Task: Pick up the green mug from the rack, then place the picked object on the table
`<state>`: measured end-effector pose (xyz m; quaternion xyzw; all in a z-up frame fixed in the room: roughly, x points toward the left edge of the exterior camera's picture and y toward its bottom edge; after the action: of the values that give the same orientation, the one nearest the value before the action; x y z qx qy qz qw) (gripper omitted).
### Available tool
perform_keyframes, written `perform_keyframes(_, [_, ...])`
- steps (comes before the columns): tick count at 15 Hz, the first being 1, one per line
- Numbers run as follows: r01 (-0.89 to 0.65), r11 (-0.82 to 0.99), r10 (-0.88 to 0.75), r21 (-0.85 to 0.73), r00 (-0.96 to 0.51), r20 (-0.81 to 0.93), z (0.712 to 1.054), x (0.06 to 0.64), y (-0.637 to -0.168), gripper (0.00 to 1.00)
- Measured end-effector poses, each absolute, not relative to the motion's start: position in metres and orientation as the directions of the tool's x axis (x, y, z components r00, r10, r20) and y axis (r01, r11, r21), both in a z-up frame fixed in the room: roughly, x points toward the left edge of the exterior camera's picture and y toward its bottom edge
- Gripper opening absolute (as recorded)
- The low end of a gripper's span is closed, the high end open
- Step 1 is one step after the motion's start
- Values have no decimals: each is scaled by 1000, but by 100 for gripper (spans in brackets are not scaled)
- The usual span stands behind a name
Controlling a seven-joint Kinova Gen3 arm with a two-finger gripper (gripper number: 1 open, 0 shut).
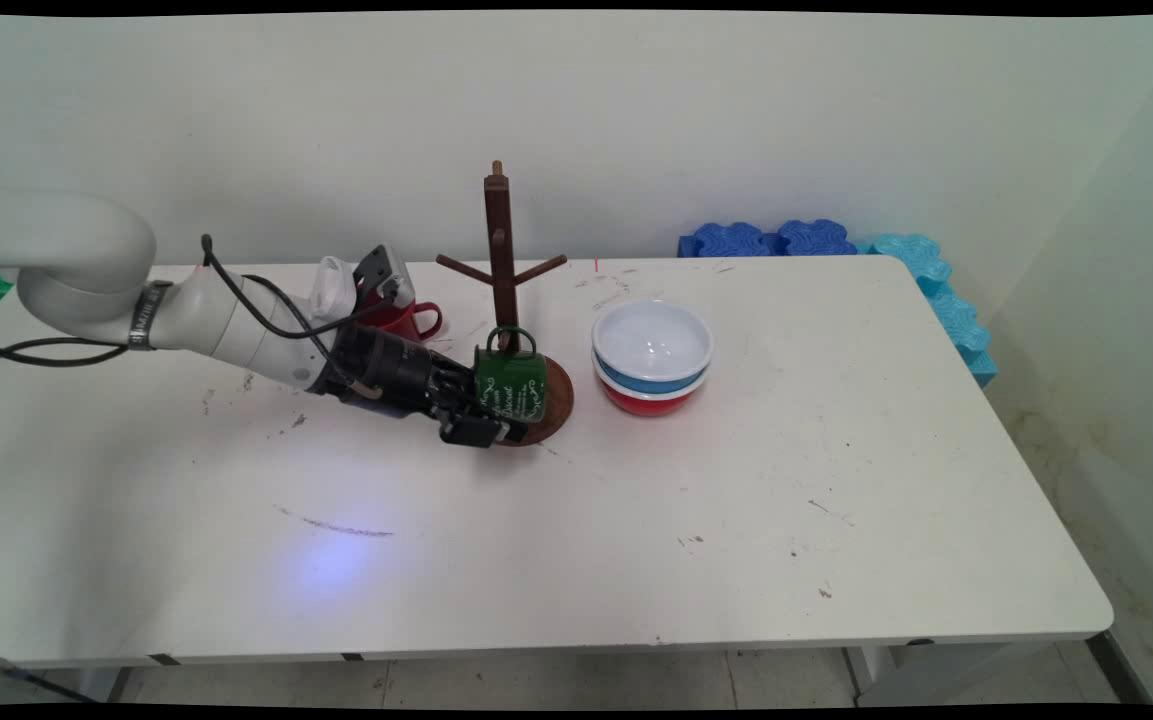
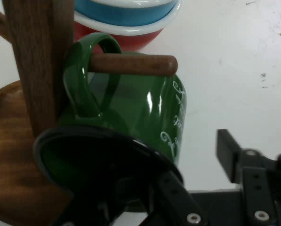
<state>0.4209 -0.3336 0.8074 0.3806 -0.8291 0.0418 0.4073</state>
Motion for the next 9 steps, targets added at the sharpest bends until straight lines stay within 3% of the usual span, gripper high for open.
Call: perform_keyframes(9, [-664,708,-596,241,-379,708,803,417,-336,0])
